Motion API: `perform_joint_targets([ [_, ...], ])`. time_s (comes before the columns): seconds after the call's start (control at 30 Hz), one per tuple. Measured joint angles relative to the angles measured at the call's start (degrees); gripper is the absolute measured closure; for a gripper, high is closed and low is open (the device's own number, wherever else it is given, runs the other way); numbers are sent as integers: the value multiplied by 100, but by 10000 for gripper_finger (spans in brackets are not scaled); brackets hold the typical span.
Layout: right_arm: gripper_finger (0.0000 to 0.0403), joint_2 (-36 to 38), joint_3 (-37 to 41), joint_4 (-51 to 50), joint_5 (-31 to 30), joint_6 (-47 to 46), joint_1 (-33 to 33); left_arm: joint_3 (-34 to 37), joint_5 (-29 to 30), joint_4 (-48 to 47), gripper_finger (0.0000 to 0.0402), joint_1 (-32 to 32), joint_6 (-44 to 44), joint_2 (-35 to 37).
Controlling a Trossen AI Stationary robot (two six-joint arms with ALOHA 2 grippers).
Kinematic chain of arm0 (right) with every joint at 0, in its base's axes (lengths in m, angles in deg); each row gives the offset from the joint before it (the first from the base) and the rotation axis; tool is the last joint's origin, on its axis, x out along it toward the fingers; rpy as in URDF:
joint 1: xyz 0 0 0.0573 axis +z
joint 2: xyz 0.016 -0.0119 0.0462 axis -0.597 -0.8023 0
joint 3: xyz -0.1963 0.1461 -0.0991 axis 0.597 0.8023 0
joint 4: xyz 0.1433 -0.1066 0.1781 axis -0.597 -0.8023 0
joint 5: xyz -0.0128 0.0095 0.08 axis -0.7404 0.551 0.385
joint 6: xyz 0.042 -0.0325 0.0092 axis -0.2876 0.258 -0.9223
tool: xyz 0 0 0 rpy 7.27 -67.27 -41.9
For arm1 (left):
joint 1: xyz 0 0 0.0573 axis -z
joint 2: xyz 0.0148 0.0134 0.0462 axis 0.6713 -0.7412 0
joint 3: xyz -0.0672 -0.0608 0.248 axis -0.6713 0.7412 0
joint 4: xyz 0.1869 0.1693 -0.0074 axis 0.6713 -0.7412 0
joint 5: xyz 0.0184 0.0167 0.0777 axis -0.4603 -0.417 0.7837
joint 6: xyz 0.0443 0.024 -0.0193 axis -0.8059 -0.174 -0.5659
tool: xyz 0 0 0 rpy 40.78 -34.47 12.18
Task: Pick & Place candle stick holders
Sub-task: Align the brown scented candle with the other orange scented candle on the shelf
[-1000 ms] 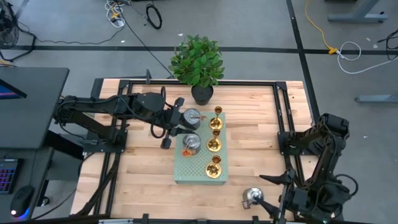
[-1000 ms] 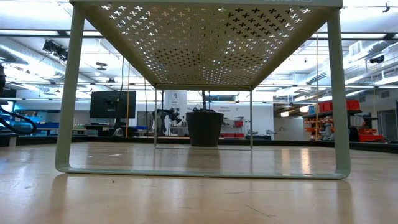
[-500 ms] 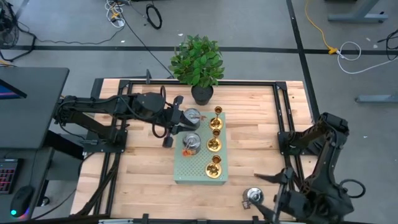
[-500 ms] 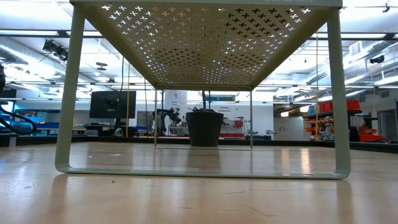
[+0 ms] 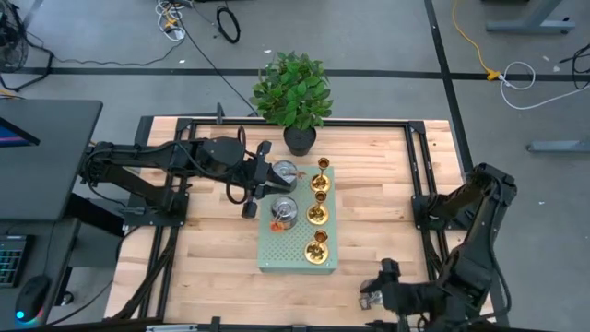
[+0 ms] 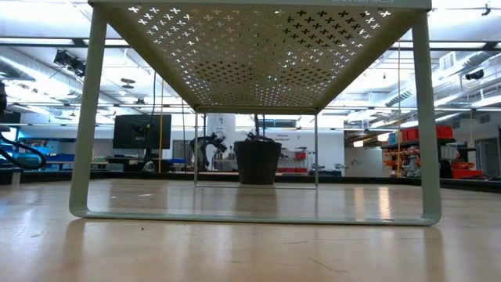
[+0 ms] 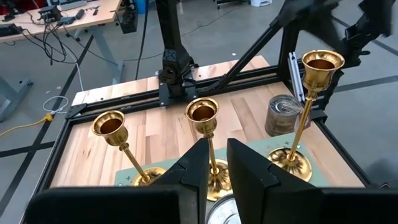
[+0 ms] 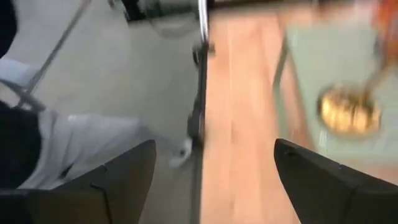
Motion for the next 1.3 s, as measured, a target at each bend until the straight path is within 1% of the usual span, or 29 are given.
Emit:
perform_joint_targets([
  [0.07, 76, -13, -4, -251, 446, -506, -55, 0, 0, -2, 335, 0, 0, 0],
  [0.13, 76, -9, -2, -427, 1023, -551, -118, 0, -2, 0, 335, 2, 0, 0],
  [0.27, 76, 11, -2, -696, 2377, -686, -209, 0, 0, 0, 335, 0, 0, 0],
  [0.33, 76, 9, -2, -651, 2725, -832, -240, 0, -1, -2, 335, 0, 1, 0],
  [0.4, 76, 9, -2, -594, 2769, -902, -255, 0, -2, 0, 335, 2, -2, 0],
  [0.63, 76, 9, -2, -593, 2692, -166, -270, 0, -2, -2, 335, 2, 0, 0],
  [0.77, 76, 9, -2, -585, 2661, -66, -269, 0, -2, -2, 335, 0, 0, 0],
  [0.87, 76, 9, -2, -517, 2679, 444, -272, 0, -2, -1, 335, 2, -2, 0],
  [0.93, 76, 9, -2, -456, 2558, 604, -268, 0, -2, 0, 335, 2, 0, 0],
  [1.03, 73, 9, -2, -446, 2378, 601, -265, 0, -2, 0, 335, 0, 0, 0],
  [1.13, 58, 10, 30, -451, 2185, 759, -269, 0, -2, 0, 335, 0, -2, 0],
  [1.23, 33, 7, 134, -561, 2108, 964, -268, 0, -2, 0, 335, 0, 0, 0],
  [1.3, 14, 9, 211, -650, 2116, 873, -268, 0, -4, -2, 335, 0, -2, 0],
])
